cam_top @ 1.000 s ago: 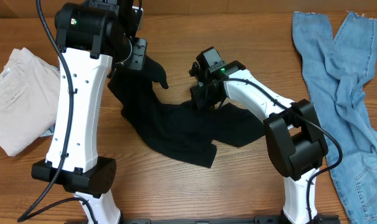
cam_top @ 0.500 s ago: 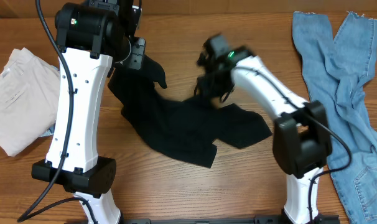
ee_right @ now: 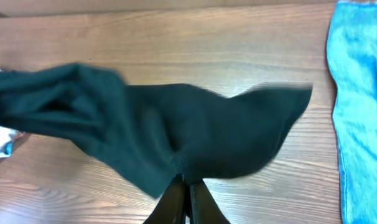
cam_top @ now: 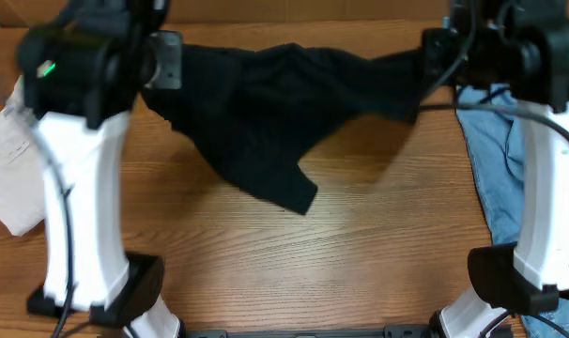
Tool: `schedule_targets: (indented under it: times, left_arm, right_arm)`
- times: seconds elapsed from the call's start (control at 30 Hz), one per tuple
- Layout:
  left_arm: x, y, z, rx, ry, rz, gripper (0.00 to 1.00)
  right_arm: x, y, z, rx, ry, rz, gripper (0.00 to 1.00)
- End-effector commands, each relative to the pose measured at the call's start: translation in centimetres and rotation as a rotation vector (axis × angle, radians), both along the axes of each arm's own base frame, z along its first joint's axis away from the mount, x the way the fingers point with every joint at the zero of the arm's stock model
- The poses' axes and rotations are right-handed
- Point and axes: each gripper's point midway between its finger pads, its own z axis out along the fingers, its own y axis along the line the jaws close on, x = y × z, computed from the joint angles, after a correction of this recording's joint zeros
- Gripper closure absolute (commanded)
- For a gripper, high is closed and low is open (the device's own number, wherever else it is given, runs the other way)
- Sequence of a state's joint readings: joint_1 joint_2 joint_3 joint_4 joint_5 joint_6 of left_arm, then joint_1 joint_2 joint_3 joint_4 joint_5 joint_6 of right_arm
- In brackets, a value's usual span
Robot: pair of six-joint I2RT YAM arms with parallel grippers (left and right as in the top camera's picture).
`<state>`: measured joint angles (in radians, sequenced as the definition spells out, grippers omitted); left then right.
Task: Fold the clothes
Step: 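Lift and stretch the black shirt between both grippers, then lower the black shirt flat onto the table with both grippers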
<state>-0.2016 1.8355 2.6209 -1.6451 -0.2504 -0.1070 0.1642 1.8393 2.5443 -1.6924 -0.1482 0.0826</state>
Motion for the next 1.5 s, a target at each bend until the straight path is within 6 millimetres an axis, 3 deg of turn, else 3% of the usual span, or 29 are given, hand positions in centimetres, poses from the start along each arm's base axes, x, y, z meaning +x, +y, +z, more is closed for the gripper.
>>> schedule_targets:
  times: [0.0, 0.33, 0.5, 0.6, 0.73, 0.97, 1.13, 1.27, 1.4, 1.43, 1.47]
  left_arm:
    - [-3.9, 2.0, 5.7, -0.033, -0.181, 0.063, 0.96]
    - [-9.1, 3.6, 9.7, -0.063, -0.316, 0.082, 0.94]
    - [-8.9, 3.5, 9.9, -0.069, -0.326, 0.077, 0.95]
    - [-7.4, 3.1, 9.0, -0.066, -0.295, 0.073, 0.96]
    - [-5.0, 1.5, 6.0, -0.097, -0.182, 0.019, 0.96]
    - [0.5, -0.9, -2.0, -0.117, 0.08, -0.026, 0.96]
    - [4.4, -1.5, -7.9, -0.095, 0.223, -0.016, 0.96]
    - [7.2, -1.9, -11.9, -0.085, 0.294, -0.011, 0.96]
    - [9.4, -2.3, -14.5, -0.083, 0.31, -0.01, 0.96]
    - [9.9, -2.4, -15.0, -0.084, 0.31, -0.01, 0.96]
    - [10.3, -2.5, -15.4, -0.085, 0.311, -0.008, 0.96]
  right_arm:
    - [-0.3, -0.7, 1.0, -0.007, -0.035, -0.02, 0.96]
    - [-5.3, -1.7, 6.8, 0.031, -0.199, -0.054, 0.96]
    - [-5.2, -2.5, 6.5, 0.019, -0.19, -0.112, 0.96]
    - [-4.0, -2.4, 4.7, 0.005, -0.129, -0.113, 0.96]
    - [-2.9, -2.1, 0.3, -0.011, 0.02, -0.13, 0.96]
    - [-2.7, -2.2, -10.5, -0.078, 0.314, -0.128, 0.96]
    - [-1.1, -1.9, -16.4, -0.089, 0.353, -0.125, 0.96]
    - [0.9, -1.6, -19.3, -0.08, 0.296, -0.119, 0.96]
    - [3.0, -1.3, -20.5, -0.065, 0.225, -0.12, 0.96]
    - [3.6, -1.2, -20.7, -0.061, 0.206, -0.121, 0.85]
    - [4.1, -1.1, -20.9, -0.057, 0.189, -0.121, 0.66]
